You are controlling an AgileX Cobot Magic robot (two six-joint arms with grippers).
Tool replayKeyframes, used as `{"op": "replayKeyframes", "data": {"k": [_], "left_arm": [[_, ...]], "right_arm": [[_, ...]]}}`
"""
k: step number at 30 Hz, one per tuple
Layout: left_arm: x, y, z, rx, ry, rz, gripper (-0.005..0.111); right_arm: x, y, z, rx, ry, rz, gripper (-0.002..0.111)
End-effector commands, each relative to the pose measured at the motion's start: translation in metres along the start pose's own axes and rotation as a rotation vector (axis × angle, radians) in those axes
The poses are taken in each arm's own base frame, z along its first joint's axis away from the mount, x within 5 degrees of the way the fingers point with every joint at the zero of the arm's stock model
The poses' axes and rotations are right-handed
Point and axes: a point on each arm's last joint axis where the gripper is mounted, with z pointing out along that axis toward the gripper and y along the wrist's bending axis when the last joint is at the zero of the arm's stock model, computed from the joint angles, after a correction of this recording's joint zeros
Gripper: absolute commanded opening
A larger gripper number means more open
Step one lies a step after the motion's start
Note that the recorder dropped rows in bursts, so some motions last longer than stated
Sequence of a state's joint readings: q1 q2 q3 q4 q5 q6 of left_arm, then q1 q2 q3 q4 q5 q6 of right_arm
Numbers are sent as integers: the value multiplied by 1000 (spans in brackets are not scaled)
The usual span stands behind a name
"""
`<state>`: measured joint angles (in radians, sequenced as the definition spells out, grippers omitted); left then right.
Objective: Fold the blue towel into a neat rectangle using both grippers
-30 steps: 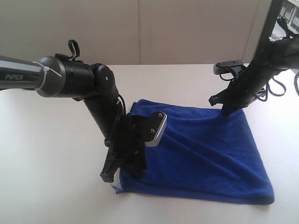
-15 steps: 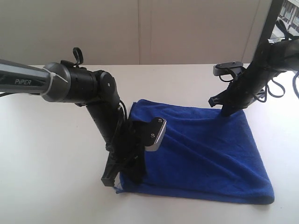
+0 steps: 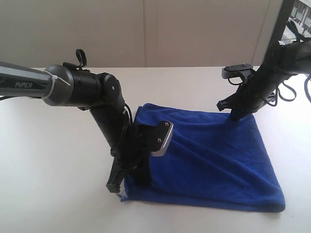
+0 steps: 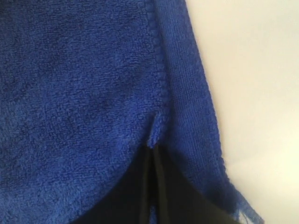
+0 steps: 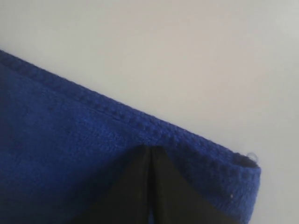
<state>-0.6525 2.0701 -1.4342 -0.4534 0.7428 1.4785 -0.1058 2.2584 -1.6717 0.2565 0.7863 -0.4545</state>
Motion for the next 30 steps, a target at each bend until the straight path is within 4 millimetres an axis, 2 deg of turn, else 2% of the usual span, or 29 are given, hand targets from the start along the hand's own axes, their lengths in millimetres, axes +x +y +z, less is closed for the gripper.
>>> {"op": "replayKeyframes", "data": {"k": [1,4,9,16,23,24,25,26,27,28,29,30], "left_arm": [[-9,-8,-20,5,-18,11,0],[-12,-15,-28,50,-21,23,0],[-9,-25,-28,159,9,41,0],[0,-33,-17,191,30,22,0],[5,-33,-9,147,39,6,1],[5,-32,-9,139,37,5,4],[4,-30,-9,121,31,2,15],[4,-30,-9,118,25,-5,21],[2,-30,-9,114,4,-23,39],[1,-30,-9,115,-6,-30,48],[-2,-30,-10,114,-25,-42,62],[-3,-30,-12,111,-34,-45,66]], "right_arm": [[-1,-3,-1,5,-11,-8,0],[-1,-3,-1,6,-12,-8,0],[-1,-3,-1,6,-12,-8,0],[-1,-3,-1,6,-12,-8,0],[-1,-3,-1,4,-11,-7,0],[-1,-3,-1,4,-11,-7,0],[-1,-2,-1,1,-9,-6,0],[-1,-2,-1,1,-9,-6,0],[-1,-2,-1,1,-9,-6,0],[-1,-2,-1,1,-9,-6,0],[-2,-3,-1,4,-15,-6,0],[-2,-3,-2,5,-18,-7,0]]}}
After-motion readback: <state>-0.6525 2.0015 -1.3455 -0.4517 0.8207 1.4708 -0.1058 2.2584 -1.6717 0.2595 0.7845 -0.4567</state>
